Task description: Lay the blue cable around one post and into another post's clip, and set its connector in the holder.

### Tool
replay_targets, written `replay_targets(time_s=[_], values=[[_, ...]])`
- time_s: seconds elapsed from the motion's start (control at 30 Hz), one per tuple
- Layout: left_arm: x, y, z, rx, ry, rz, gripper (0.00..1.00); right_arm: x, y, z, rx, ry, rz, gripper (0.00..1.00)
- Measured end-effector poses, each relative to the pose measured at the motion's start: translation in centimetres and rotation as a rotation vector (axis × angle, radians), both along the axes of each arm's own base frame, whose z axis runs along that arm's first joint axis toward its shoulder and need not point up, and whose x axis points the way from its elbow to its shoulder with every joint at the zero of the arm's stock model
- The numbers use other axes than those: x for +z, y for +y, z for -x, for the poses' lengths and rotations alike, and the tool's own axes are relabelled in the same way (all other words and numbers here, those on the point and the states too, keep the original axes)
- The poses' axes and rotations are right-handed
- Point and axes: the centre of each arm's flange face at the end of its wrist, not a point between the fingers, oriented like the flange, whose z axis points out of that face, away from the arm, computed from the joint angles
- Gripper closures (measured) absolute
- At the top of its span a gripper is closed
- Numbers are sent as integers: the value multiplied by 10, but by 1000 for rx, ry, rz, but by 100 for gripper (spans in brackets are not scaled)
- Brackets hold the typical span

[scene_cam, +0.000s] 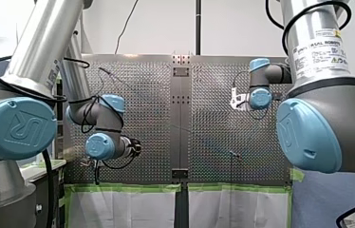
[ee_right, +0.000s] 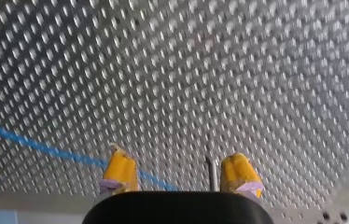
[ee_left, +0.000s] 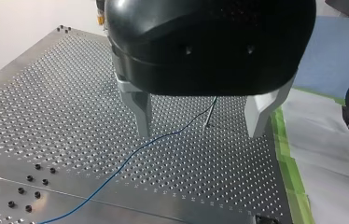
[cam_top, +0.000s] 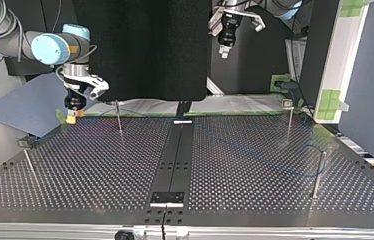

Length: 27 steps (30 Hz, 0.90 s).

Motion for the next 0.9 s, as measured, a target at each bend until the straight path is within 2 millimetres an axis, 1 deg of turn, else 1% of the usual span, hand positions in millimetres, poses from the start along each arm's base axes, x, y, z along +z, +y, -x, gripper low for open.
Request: replay_targets(time_s=[0.23, 0.47, 0.57, 0.7, 0.9], values=[[3, -3, -4, -3, -29, 46, 1, -31, 11, -33, 49, 3, -35, 10], [9, -8, -11, -10, -74, 98, 1, -68, 29, -68, 112, 24, -74, 10], [11, -8, -13, 7, -93, 108, 1, -80, 38, -81, 140, 36, -88, 10], [11, -7, -14, 16, -100, 111, 1, -86, 51, -97, 175, 61, -91, 10], [11, -7, -14, 19, -101, 111, 1, -87, 74, -124, 231, 72, -86, 10]])
